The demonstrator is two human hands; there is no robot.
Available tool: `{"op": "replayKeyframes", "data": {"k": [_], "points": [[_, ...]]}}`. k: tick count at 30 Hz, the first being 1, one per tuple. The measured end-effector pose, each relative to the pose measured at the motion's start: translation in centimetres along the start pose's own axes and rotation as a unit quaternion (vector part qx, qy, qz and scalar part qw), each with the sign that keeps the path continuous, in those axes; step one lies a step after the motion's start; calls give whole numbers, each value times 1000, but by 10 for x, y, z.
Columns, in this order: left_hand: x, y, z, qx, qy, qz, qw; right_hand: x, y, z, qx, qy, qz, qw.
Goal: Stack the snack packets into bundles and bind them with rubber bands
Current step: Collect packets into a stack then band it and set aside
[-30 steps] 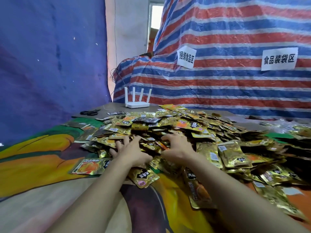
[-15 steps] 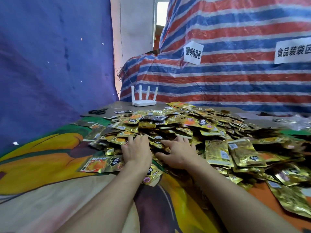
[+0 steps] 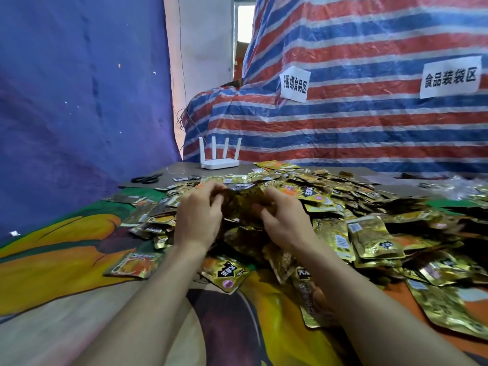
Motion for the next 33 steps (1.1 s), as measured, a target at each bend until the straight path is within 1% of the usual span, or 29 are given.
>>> {"op": "replayKeyframes", "data": {"k": [3, 7, 9, 11, 13, 15, 19, 21, 23, 25, 27, 29, 31, 33], "points": [[6, -8, -1, 52, 6, -101, 994, -6, -8, -1, 51, -23, 95, 994], [14, -9, -4, 99, 13, -160, 982, -8, -7, -2, 82, -12, 156, 984], [14, -8, -5, 106, -23, -196, 975, -7, -7, -2, 106, 10, 212, 971], [7, -7, -6, 109, -77, -227, 965, -4, -11, -3, 148, 44, 270, 950], [0, -3, -6, 88, -130, -237, 959, 2, -13, -4, 174, 83, 331, 924], [-4, 4, -8, 47, -161, -235, 957, 8, -14, -6, 180, 113, 361, 908], [-4, 18, -17, -26, -146, -222, 964, 16, -1, -10, 153, 158, 428, 877], [-8, 27, -22, -100, -168, -217, 956, 21, 4, -13, 147, 160, 416, 883], [-17, 38, -28, -188, -197, -189, 943, 23, 7, -15, 144, 161, 395, 893], [-26, 45, -32, -248, -231, -156, 928, 25, 6, -16, 154, 167, 395, 890], [-31, 46, -30, -250, -296, -206, 898, 25, 3, -17, 178, 176, 404, 880], [-34, 41, -23, -203, -348, -292, 867, 26, -3, -16, 215, 180, 393, 876], [-32, 36, -17, -180, -365, -379, 831, 27, -7, -16, 241, 173, 379, 876], [-26, 36, -16, -201, -367, -438, 796, 27, -7, -16, 240, 159, 361, 887]]}}
Point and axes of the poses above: each hand's wrist, its own z-axis towards the middle knuckle, its own y-axis out of the palm, x = y × z, the point moved 4 cm from there along z, towards the middle knuckle, and after that the axes turned 6 degrees about -y, right-handed, at the moved point
